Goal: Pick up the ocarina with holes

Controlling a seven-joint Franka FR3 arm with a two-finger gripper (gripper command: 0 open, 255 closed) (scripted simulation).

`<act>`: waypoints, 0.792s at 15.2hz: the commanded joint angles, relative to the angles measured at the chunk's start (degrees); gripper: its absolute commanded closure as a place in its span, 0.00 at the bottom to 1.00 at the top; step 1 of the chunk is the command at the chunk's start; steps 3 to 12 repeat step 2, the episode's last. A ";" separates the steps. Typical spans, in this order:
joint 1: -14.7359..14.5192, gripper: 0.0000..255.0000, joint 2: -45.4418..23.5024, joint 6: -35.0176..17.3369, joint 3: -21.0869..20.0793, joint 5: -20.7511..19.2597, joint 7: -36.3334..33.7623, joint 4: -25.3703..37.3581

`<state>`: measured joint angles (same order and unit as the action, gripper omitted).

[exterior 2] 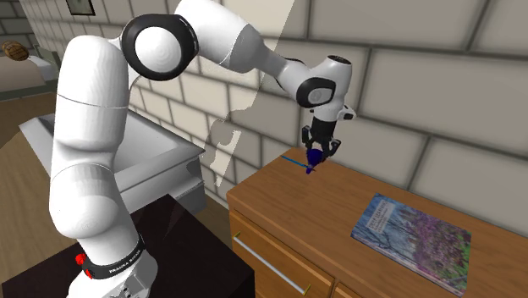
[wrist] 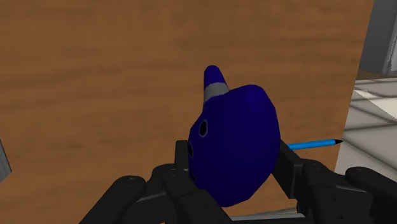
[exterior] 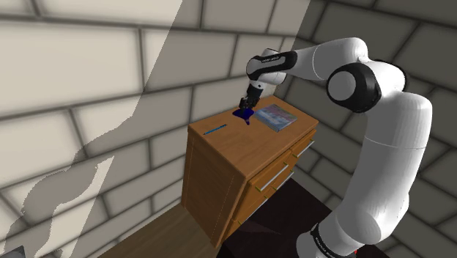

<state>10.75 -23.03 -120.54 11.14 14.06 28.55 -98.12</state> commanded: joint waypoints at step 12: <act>0.00 1.00 0.43 0.77 0.08 -0.17 -0.13 0.35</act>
